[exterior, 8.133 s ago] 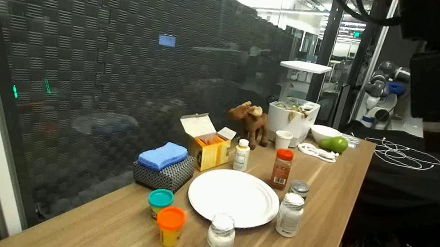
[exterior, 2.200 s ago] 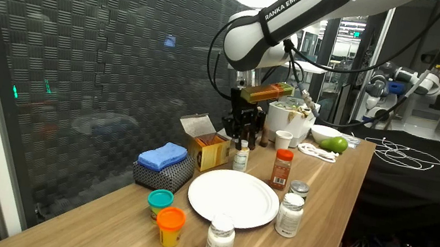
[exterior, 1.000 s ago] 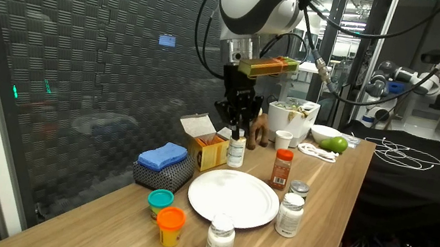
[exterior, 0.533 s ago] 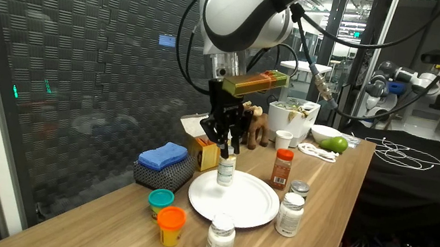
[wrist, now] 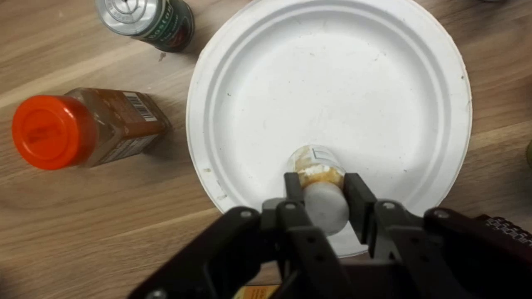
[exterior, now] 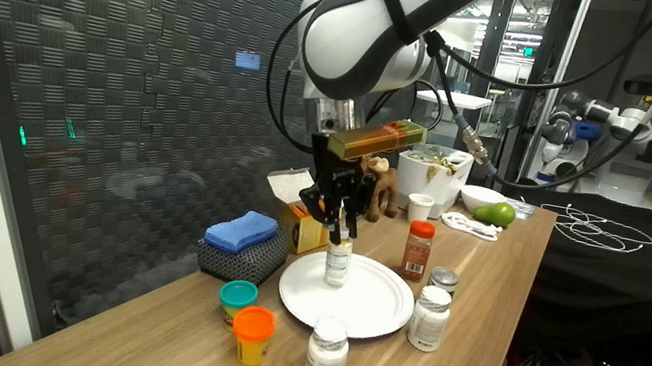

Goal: Put the bottles on the red object on the plate

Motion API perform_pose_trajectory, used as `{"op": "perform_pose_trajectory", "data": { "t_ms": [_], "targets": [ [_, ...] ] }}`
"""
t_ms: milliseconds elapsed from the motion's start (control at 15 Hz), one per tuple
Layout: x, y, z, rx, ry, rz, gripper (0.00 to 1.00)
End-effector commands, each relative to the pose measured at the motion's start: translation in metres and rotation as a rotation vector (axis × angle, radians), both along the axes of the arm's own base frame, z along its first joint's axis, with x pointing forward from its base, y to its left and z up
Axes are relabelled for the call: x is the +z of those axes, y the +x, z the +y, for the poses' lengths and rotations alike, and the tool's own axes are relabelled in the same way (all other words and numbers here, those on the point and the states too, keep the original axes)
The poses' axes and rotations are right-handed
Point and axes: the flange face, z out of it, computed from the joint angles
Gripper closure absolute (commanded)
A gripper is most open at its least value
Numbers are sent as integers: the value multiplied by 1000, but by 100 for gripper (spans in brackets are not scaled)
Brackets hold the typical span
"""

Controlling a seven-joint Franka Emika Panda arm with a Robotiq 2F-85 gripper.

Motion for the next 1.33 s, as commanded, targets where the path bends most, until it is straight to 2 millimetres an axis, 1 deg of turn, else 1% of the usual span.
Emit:
{"op": "perform_pose_trajectory", "data": {
  "t_ms": [0, 133, 267, 333, 400, 467, 533, 600, 733, 800, 1133, 1200, 1267],
  "targets": [
    [-1, 6, -1, -35, 18, -27, 90],
    [-4, 7, 0, -38, 24, -25, 90],
    [-3, 6, 1, -24, 20, -26, 90],
    [-1, 5, 2, -17, 27, -22, 44],
    [5, 2, 3, -4, 27, -22, 43],
    [10, -1, 5, 6, 38, -21, 38],
    [21, -5, 9, 16, 49, -23, 29],
    [-4, 2, 4, -4, 20, -11, 48],
    [7, 2, 8, 4, 30, -21, 32],
    [11, 2, 9, 6, 32, -25, 29],
    [12, 1, 9, 8, 32, -23, 29],
    [12, 0, 9, 8, 32, -22, 7],
    [13, 2, 7, 26, 24, -25, 5]
  ]
}}
